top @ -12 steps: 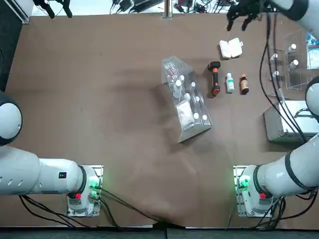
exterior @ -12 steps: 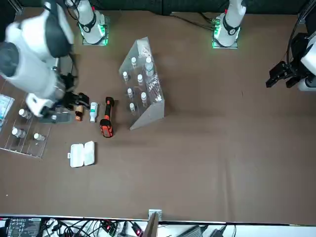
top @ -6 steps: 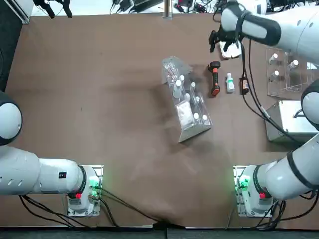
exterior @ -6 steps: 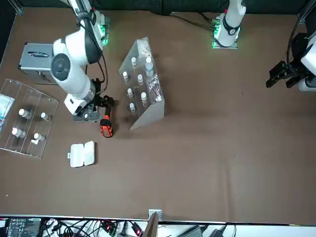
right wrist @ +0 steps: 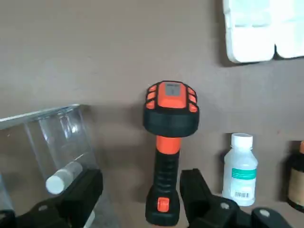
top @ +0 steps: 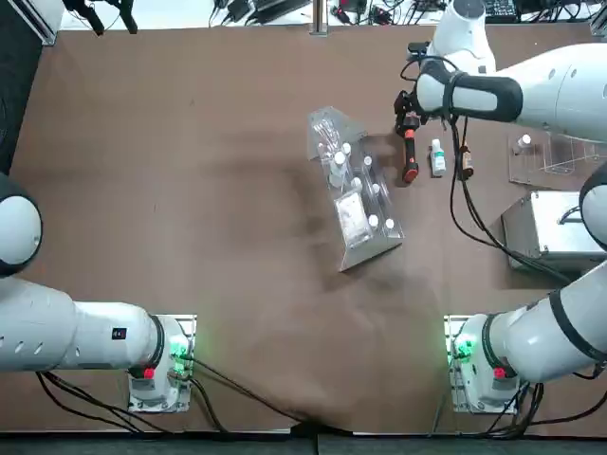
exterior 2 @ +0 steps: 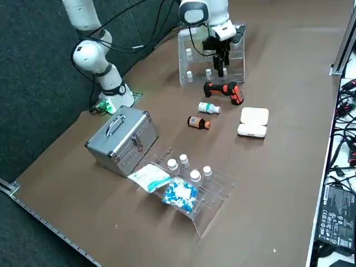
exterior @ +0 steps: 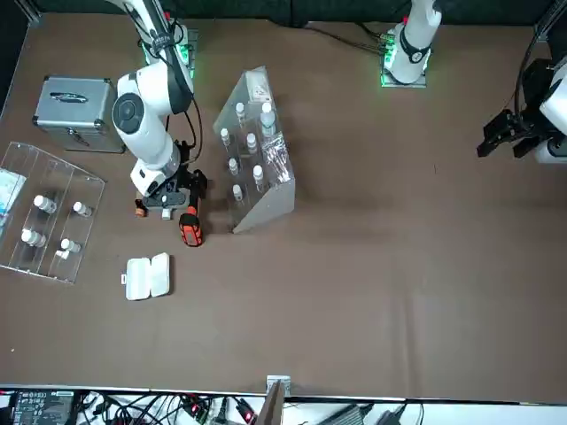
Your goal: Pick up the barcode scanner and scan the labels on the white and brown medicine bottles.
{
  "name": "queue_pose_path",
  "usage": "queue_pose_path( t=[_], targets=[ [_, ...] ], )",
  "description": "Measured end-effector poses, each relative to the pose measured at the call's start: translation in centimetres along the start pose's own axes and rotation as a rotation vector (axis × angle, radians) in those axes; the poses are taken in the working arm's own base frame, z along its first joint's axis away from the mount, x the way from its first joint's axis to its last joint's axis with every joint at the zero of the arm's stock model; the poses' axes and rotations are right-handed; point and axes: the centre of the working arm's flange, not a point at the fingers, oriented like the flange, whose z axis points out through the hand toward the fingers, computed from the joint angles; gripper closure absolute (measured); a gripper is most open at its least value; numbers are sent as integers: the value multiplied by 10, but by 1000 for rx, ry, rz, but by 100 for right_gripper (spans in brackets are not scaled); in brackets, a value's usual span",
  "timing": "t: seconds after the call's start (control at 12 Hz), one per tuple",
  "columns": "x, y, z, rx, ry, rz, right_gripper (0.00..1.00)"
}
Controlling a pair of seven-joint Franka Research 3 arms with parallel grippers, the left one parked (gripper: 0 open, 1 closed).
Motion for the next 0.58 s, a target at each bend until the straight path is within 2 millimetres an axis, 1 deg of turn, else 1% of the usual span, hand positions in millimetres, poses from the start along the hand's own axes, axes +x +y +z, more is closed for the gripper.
queue_pose_path(
  t=[0.08,0.25,0.42,0.58],
  targets=[
    [-9,8,12,3,22,32,0],
    [-18,14,22,-2,10,44,0],
    [-25,17,33,-9,-9,47,0],
    [-28,19,41,-12,-14,49,0]
  ],
)
